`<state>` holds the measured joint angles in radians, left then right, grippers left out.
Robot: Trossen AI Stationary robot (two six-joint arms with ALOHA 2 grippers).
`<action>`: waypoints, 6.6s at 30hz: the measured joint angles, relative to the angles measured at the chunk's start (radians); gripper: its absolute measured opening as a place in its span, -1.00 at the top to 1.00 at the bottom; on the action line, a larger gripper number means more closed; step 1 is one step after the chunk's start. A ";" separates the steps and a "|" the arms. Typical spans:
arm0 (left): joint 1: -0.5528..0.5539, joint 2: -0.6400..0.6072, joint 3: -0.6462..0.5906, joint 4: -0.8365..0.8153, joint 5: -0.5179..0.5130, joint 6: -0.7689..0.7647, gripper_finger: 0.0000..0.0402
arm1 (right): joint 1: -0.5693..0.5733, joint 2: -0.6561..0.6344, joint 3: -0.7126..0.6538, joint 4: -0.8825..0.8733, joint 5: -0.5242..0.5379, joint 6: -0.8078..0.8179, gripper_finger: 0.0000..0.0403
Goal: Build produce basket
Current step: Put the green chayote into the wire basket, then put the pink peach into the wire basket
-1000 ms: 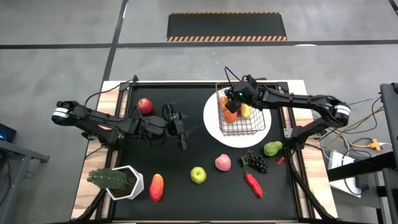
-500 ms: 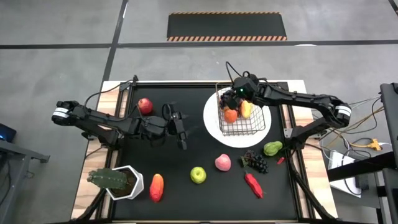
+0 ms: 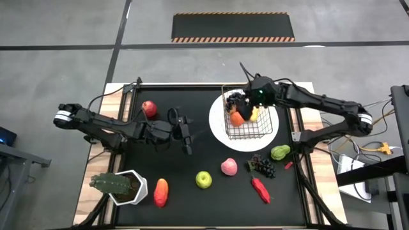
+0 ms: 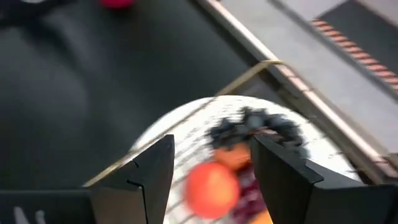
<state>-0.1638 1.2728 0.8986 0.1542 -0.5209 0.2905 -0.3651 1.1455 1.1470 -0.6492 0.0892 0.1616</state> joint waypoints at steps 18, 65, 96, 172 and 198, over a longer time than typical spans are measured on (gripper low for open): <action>0.000 0.000 -0.019 0.004 0.002 0.003 0.14 | 0.404 -0.081 0.011 -0.109 -0.075 0.351 0.03; 0.000 -0.013 -0.020 0.003 -0.063 0.119 0.14 | 0.859 -0.070 -0.370 -0.648 -0.006 0.386 -0.50; 0.000 -0.013 -0.021 0.014 -0.064 0.142 0.14 | 0.856 0.237 -0.378 -0.586 0.002 0.378 -0.09; -0.001 -0.079 -0.042 0.011 -0.066 0.187 0.14 | 0.077 0.480 0.420 -0.820 -0.144 -0.279 -0.04; -0.001 -0.079 -0.042 -0.007 -0.068 0.184 0.14 | -0.026 0.572 0.414 -0.811 -0.246 -0.355 -0.04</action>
<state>-0.1646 1.1938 0.8566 0.1467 -0.5884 0.4744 -0.3916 1.7175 1.5609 -1.4605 -0.1570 -0.1932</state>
